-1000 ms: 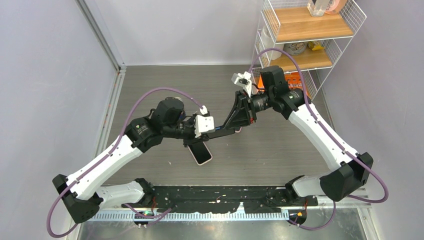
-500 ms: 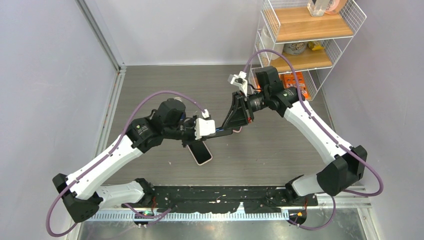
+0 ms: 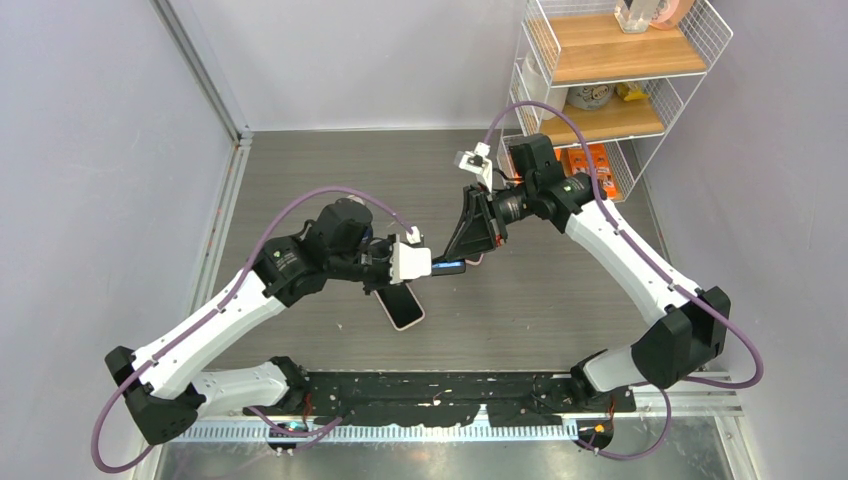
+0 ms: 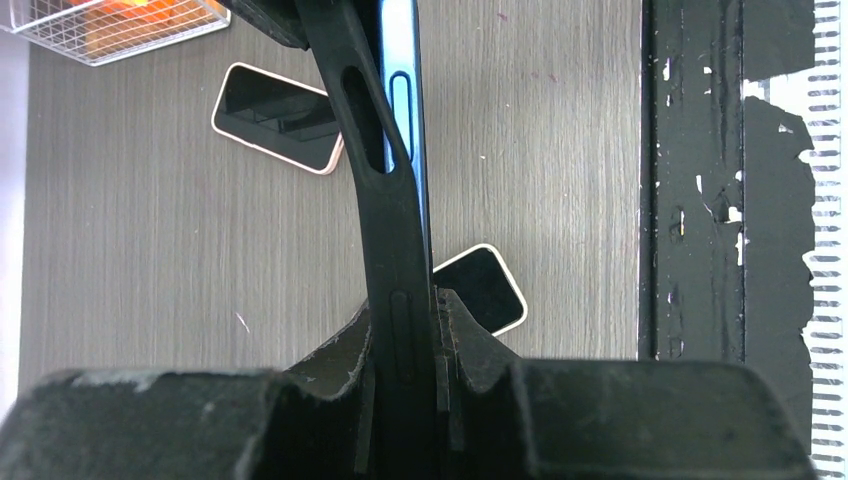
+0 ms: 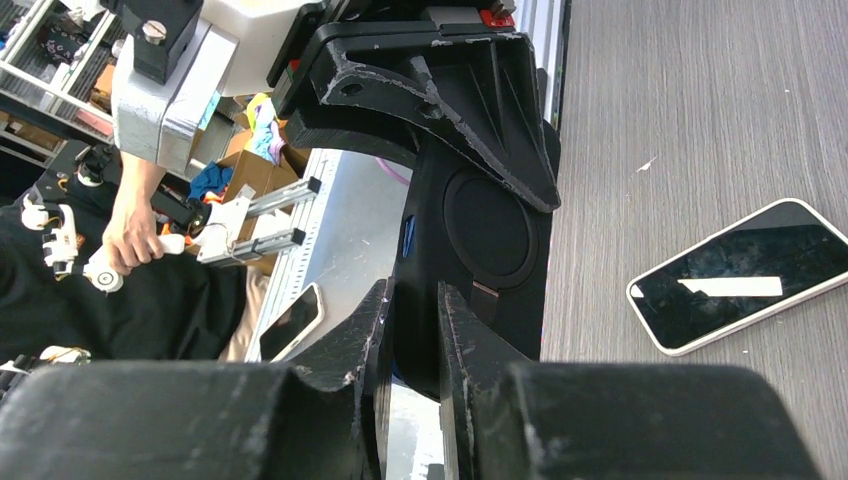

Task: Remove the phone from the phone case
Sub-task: Remove the phone case from the phone.

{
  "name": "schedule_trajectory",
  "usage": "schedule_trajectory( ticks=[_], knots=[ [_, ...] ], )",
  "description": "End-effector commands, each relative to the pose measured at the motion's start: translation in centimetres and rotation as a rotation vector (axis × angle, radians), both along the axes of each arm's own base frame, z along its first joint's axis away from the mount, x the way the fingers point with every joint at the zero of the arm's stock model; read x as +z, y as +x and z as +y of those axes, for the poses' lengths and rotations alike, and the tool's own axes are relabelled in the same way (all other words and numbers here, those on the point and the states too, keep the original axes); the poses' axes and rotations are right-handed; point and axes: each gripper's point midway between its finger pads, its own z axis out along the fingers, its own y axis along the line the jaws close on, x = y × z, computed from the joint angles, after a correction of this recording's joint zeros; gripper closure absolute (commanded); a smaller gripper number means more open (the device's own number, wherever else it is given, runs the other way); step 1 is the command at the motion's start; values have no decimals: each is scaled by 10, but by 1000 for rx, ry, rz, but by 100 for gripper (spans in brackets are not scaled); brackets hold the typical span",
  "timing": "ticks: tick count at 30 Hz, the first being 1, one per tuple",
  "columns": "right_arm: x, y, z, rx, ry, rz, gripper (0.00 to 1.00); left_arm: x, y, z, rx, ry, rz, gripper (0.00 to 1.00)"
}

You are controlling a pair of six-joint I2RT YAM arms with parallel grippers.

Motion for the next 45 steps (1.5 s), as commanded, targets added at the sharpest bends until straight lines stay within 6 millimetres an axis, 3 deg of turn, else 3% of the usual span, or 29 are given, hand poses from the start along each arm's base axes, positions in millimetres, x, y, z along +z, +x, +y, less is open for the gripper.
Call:
schedule_trajectory(
  ticks=[1, 3, 5, 12, 17, 19, 21, 26, 33, 45],
  knots=[
    [-12, 37, 2, -123, -57, -40, 95, 37, -23, -21, -179, -131, -94, 100],
    [-9, 43, -1, -147, -57, -54, 94, 35, -23, -20, -169, -131, -85, 100],
    [-3, 47, -4, -163, -53, -62, 86, 33, -22, -19, -161, -130, -81, 100],
    [13, 40, -18, -200, -61, -170, 40, 33, -13, -16, -98, -170, -55, 100],
    [32, 29, -29, -232, -69, -288, 22, 39, -6, -12, -60, -230, -14, 100],
    [40, 26, -33, -247, -72, -337, 8, 42, -4, -10, -44, -262, 15, 100],
    [49, 21, -38, -256, -70, -402, 4, 47, -2, -7, -27, -304, 46, 100],
    [66, 9, -48, -282, -54, -522, 1, 70, -2, -2, -25, -450, 159, 100],
    [70, 3, -47, -254, 1, -600, 1, 104, -9, -4, -89, -619, 320, 100],
    [67, 4, -30, -177, 40, -528, 16, 108, -14, -9, -122, -666, 403, 100]
  ],
)
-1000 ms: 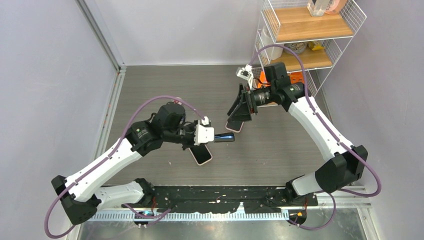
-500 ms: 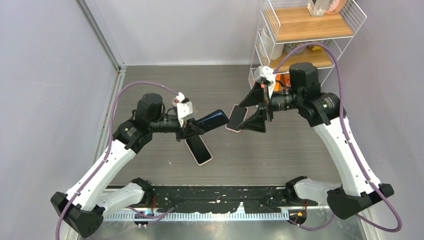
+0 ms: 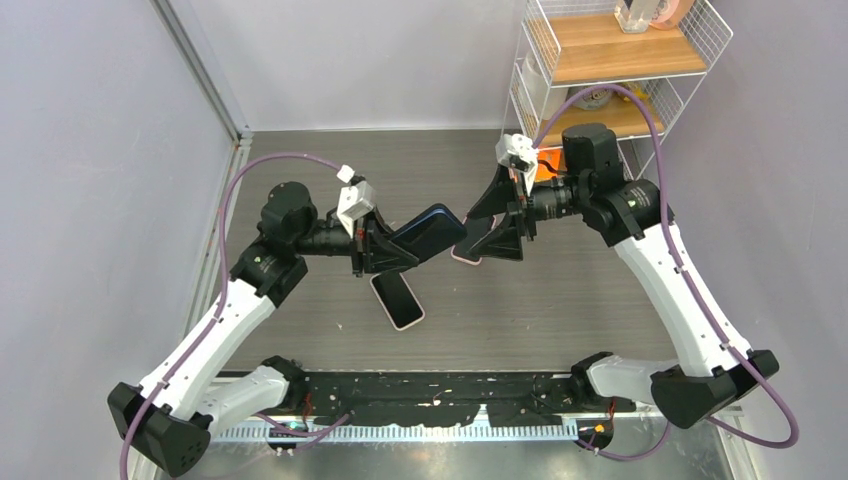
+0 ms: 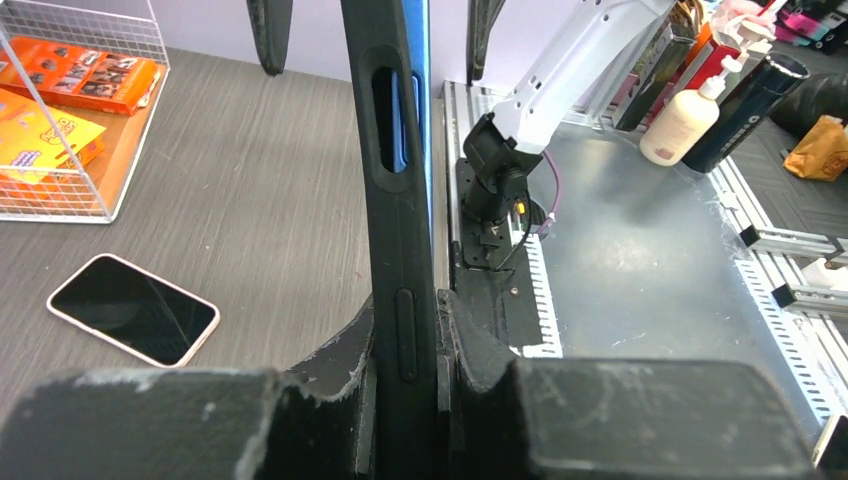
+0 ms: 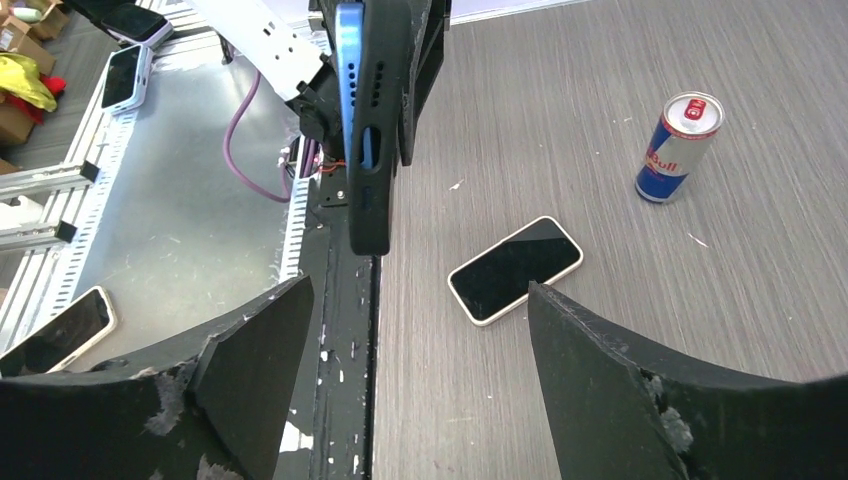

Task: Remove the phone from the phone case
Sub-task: Remove the phone case from the phone.

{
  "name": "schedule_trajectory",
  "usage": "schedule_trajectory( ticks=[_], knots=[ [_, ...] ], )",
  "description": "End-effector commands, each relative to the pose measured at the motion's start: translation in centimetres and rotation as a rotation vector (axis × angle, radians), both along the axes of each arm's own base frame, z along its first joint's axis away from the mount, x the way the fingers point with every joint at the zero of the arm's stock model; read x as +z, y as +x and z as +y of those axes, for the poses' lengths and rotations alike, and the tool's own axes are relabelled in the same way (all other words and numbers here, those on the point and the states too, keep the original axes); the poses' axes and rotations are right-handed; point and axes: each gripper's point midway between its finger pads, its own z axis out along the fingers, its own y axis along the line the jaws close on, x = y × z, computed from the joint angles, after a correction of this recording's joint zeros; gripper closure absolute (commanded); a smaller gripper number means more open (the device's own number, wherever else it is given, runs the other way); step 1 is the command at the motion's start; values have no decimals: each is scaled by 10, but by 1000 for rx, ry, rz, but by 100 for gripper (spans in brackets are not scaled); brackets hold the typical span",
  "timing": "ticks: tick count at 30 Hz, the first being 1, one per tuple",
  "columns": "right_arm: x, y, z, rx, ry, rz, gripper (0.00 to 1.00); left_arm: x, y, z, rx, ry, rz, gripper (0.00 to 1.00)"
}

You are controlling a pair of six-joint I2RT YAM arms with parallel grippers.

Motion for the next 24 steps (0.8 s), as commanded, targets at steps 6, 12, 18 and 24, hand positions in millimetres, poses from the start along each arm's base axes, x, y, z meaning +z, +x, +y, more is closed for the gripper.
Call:
schedule_trajectory(
  ticks=[6, 12, 18, 24],
  knots=[
    [15, -3, 17, 64, 47, -17, 19, 24, -5, -2, -39, -86, -80, 100],
    [12, -1, 23, 76, 42, 6, 28, 24, -2, -2, -28, -92, -84, 100],
    [8, 0, 25, 81, 37, 15, 38, 26, -1, -3, -26, -98, -88, 100],
    [6, -1, 27, 89, 35, 23, 41, 22, 1, -4, -21, -94, -89, 100]
  ],
)
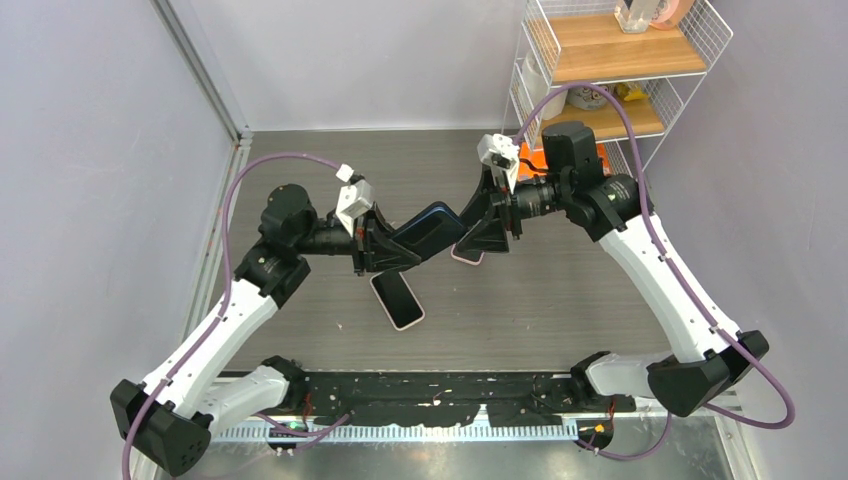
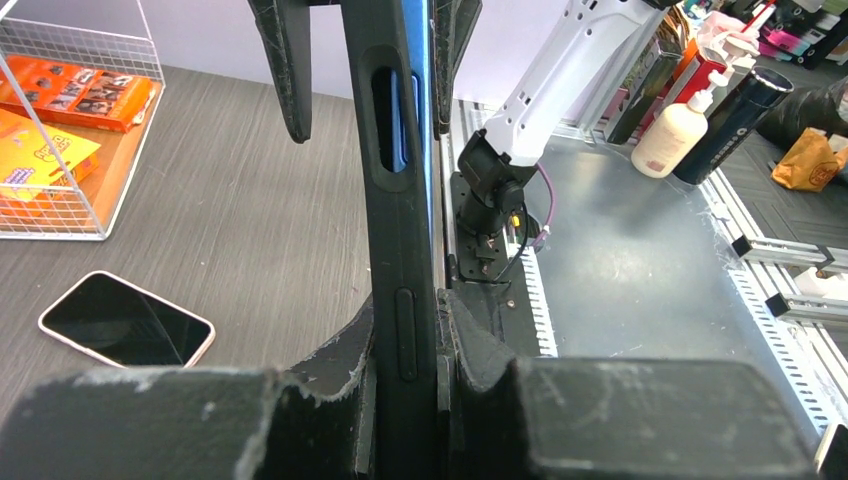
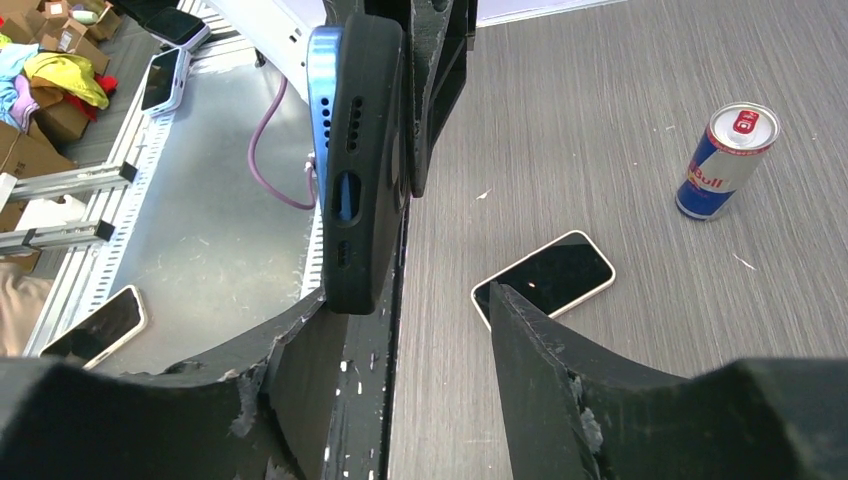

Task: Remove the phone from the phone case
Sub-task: Remove the phone case from the phone.

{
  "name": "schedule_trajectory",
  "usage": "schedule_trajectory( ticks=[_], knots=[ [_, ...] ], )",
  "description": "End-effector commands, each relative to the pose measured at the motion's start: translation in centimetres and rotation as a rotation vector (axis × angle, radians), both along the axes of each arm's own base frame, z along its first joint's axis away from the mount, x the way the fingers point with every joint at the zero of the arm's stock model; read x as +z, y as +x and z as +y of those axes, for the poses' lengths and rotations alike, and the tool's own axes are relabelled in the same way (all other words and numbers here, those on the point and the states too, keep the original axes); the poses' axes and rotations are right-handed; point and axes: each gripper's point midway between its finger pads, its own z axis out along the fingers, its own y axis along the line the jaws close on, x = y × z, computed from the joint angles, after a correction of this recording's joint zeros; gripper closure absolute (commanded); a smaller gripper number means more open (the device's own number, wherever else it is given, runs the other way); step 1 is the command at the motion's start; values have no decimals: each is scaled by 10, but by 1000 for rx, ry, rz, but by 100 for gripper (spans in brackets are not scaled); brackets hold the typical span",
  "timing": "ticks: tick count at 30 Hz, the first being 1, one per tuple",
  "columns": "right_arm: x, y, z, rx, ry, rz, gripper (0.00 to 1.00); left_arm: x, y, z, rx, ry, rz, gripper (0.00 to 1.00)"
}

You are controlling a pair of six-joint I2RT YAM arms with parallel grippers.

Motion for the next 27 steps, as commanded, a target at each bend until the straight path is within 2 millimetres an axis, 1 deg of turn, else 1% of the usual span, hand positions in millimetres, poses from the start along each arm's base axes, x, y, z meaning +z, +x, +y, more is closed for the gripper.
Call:
schedule_trajectory(
  ticks=[1, 12, 14, 15, 16, 18, 19, 20, 22, 27],
  knots=[
    [14, -1, 5, 23, 34, -40, 42, 18, 1, 0, -1, -53, -93, 100],
    [6, -3, 10, 43, 22, -15, 55, 19, 3, -4, -3, -52, -104, 100],
    [6, -3, 10, 46, 23, -15, 62, 18, 3, -4, -3, -49, -105, 100],
    [6, -4, 11, 49, 24, -15, 68, 17, 3, -4, -3, -47, -105, 100],
    [5, -4, 11, 50, 24, -13, 71, 17, 3, -5, -3, -46, -107, 100],
    [5, -5, 10, 54, 24, -12, 85, 15, 4, -5, -2, -43, -105, 100],
    [4, -6, 10, 56, 24, -11, 87, 15, 4, -5, -1, -42, -107, 100],
    [3, -6, 10, 56, 23, -12, 92, 15, 3, -5, -2, -41, -109, 100],
    [2, -8, 9, 61, 22, -16, 94, 16, 3, -4, -5, -38, -116, 100],
    [1, -16, 6, 86, 24, -32, 95, 9, -2, -3, -45, -11, -150, 100]
  ],
)
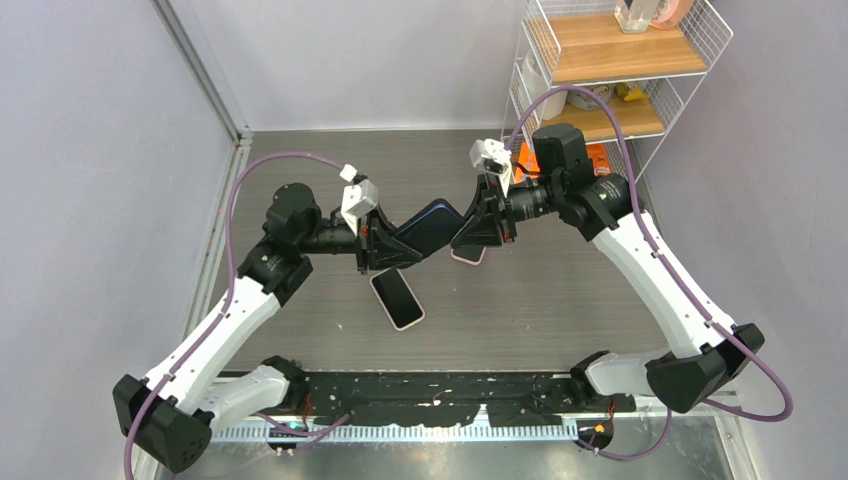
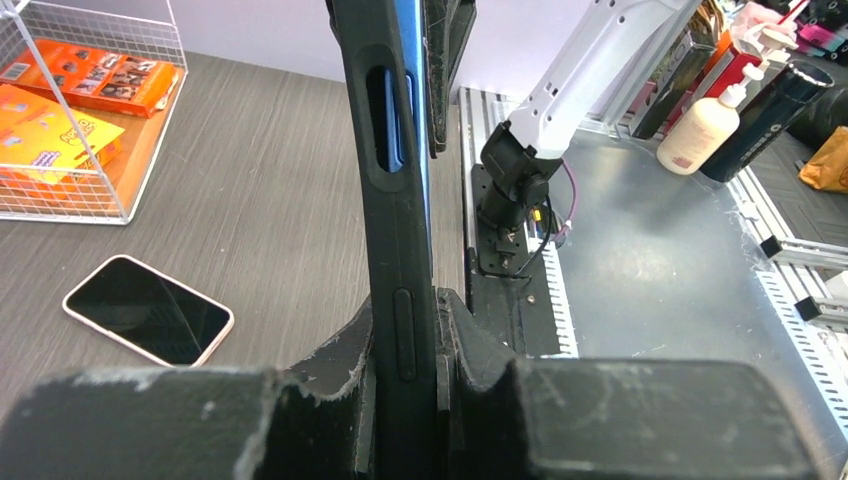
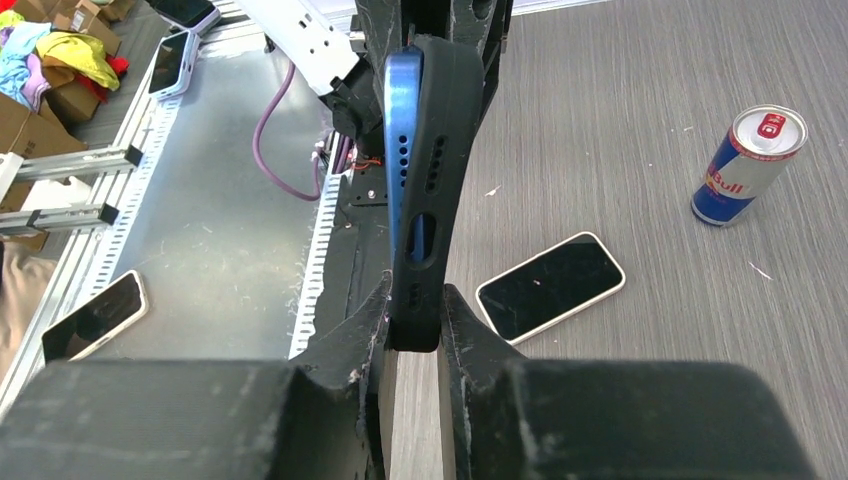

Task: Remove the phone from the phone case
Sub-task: Remove the phone case from the phone.

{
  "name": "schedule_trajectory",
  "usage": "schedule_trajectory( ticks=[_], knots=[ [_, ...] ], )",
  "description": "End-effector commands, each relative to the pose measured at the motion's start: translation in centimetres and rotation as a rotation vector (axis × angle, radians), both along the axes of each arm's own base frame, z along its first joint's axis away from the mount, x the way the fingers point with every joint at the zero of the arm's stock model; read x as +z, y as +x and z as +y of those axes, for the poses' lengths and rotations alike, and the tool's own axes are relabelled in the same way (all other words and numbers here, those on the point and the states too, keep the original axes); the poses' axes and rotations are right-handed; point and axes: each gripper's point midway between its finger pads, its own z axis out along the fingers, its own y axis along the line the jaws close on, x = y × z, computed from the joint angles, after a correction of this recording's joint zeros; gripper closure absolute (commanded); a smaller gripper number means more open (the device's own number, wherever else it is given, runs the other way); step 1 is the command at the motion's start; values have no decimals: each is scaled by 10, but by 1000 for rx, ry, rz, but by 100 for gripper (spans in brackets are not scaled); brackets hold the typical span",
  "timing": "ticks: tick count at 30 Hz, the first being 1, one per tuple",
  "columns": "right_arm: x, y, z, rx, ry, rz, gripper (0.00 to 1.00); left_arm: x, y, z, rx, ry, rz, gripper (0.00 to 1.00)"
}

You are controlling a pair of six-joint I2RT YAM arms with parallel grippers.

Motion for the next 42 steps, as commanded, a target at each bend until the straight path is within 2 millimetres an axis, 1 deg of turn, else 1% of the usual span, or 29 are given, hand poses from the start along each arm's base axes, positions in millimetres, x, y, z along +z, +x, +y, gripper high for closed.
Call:
schedule_trajectory(
  ticks=[1, 4, 5, 6, 7, 13, 18, 25, 30, 36, 42],
  knots=[
    [7, -15, -1, 59, 29, -52, 95, 13, -14, 1, -88, -7, -139, 100],
    [1, -24, -2, 80, -1, -76, 95, 4, -16, 3, -117, 37, -191, 100],
    [0, -27, -1, 100, -4, -113, 95, 2, -18, 3, -128, 47, -200, 100],
    [-5, -29, -2, 100, -27, -114, 95, -1, -20, 4, -139, 58, -204, 100],
    [-6, -31, -1, 116, -32, -149, 95, -3, -22, 4, -154, 64, -213, 100],
    [-17, -46, 2, 172, -83, -229, 95, -14, -43, 6, -273, 78, -240, 100],
    [-17, -55, 3, 208, -89, -286, 95, -21, -51, 5, -323, 64, -258, 100],
    [-13, -63, -1, 229, -92, -362, 95, -21, -60, 7, -386, 37, -277, 100],
    [-11, -68, -5, 254, -93, -414, 95, -26, -65, 9, -410, 34, -285, 100],
    [-16, -73, -8, 297, -105, -454, 95, -31, -71, 13, -429, 36, -303, 100],
    [-18, -77, -9, 319, -107, -472, 95, -36, -74, 13, -435, 51, -309, 100]
  ],
)
